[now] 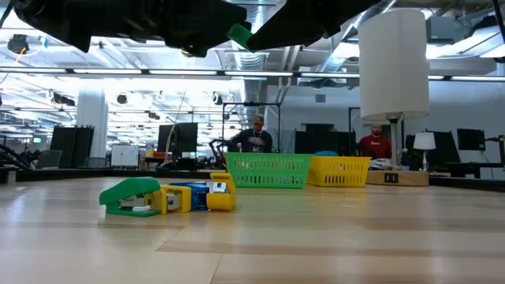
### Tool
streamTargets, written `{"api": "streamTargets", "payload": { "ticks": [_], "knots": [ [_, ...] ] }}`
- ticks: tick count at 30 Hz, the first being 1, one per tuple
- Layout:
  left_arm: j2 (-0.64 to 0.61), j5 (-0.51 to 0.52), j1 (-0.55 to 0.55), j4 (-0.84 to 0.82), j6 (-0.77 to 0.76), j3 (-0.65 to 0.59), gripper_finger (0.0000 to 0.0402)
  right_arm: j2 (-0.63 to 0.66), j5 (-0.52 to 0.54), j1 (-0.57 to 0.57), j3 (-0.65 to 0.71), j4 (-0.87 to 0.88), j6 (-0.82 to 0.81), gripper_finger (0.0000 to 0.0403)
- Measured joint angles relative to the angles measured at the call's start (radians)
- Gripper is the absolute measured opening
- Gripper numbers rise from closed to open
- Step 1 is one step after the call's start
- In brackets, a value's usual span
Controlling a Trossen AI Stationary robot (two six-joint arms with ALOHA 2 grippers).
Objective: Pick and place Stapler, Stapler remover, tape
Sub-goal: Put the green stapler into the orange bin
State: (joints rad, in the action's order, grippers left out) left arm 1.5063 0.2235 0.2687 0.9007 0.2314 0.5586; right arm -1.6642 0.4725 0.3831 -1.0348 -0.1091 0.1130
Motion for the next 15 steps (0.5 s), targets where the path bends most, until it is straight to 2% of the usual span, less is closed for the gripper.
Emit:
{"api": "streamTargets", "payload": {
  "ticks": [15],
  "knots": [
    [0.0, 0.02, 0.005, -0.047, -0.028, 0.0, 0.0214, 0.0, 0.023, 0.003, 0.0, -0.055, 0.036, 0.0]
  ]
}}
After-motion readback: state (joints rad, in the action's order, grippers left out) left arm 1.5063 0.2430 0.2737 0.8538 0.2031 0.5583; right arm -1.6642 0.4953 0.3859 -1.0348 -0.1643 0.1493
